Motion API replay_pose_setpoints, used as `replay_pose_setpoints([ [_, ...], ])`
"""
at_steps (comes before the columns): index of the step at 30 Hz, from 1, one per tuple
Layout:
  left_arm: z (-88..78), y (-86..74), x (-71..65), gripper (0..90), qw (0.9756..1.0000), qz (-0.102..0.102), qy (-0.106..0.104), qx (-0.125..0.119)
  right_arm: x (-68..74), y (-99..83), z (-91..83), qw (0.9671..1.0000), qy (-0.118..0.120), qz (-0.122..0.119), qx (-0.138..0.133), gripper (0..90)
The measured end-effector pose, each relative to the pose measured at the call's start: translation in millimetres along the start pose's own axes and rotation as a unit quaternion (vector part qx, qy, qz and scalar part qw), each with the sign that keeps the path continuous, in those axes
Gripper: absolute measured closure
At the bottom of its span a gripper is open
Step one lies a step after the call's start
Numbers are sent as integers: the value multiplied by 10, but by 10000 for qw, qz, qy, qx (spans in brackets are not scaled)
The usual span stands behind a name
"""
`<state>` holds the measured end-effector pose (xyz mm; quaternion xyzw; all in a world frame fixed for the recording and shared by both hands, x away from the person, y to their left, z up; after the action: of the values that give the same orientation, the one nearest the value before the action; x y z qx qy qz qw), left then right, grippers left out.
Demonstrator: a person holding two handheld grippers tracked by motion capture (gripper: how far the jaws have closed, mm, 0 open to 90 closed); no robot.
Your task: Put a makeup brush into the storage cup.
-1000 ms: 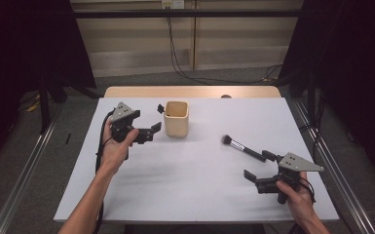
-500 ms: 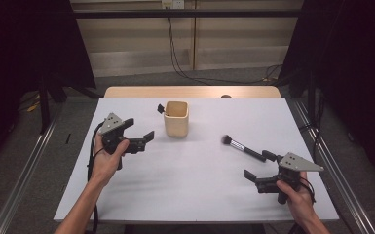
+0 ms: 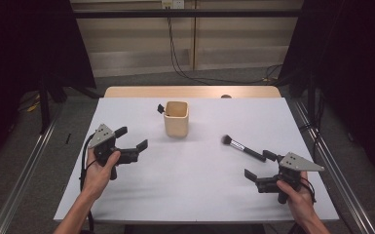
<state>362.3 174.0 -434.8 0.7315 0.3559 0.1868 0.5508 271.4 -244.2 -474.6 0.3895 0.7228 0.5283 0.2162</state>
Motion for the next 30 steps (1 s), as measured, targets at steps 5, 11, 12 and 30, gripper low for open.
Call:
replay_pose_setpoints([
  [5, -97, -115, -1, 45, 9999, 48, 138, 39, -2, 1, 5, 10000, -6, -1, 8, 4],
  [11, -239, -189, 4, 26, 9998, 25, 207, 55, 9, 15, 12, 10000, 13, -15, -13, 4],
  [12, -269, -202, -4, 26, 9998, 37, 213, 24, 7, 14, 12, 10000, 6, 1, -7, 4],
  [30, -651, -490, -128, 23, 9988, -33, 472, 79, -11, -7, -30, 10000, -46, 44, -23, 4],
])
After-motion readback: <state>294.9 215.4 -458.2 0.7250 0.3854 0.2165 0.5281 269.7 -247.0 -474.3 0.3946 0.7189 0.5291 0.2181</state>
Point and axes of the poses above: each handheld gripper's, and its own axes: z roughly forward along the jaws, y roughly out of its top, x roughly to its left, the point moved 6 cm from there along z, roughly forward along the jaws, and after that the axes turned 3 degrees about x, right-handed, at the moved point
